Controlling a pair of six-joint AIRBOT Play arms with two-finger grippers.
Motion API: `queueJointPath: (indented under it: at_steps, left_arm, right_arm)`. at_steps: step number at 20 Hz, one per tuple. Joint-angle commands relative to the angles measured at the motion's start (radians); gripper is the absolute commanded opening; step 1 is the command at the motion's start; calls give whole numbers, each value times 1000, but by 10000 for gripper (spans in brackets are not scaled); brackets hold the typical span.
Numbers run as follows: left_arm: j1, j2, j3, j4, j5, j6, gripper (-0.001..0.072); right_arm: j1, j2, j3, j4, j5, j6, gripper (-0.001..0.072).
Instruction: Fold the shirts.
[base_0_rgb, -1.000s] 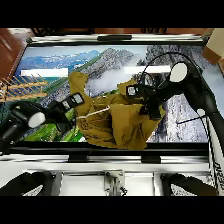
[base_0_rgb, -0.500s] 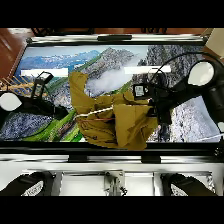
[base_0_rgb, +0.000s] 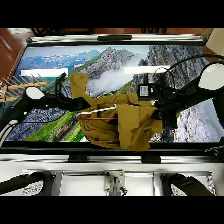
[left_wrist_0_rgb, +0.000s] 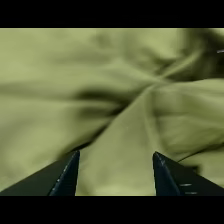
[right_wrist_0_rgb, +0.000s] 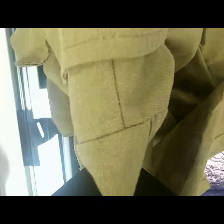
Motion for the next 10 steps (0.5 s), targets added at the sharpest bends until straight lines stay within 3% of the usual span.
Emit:
queueJointPath:
  at_steps: [1, 6, 9, 10]
  left_arm:
    - [-36, -102, 3, -215, 25, 124, 537]
    - [-61, -166, 3, -222, 17, 188, 526]
    - [-85, -168, 3, -222, 34, 205, 426]
    - [-90, -168, 3, -222, 46, 205, 223]
  right_arm:
    - [0, 4, 0, -2, 18, 12, 55]
    - [0, 4, 0, -2, 21, 19, 55]
    - [0, 4, 0, 0, 20, 18, 55]
    - [0, 4, 0, 2, 21, 19, 55]
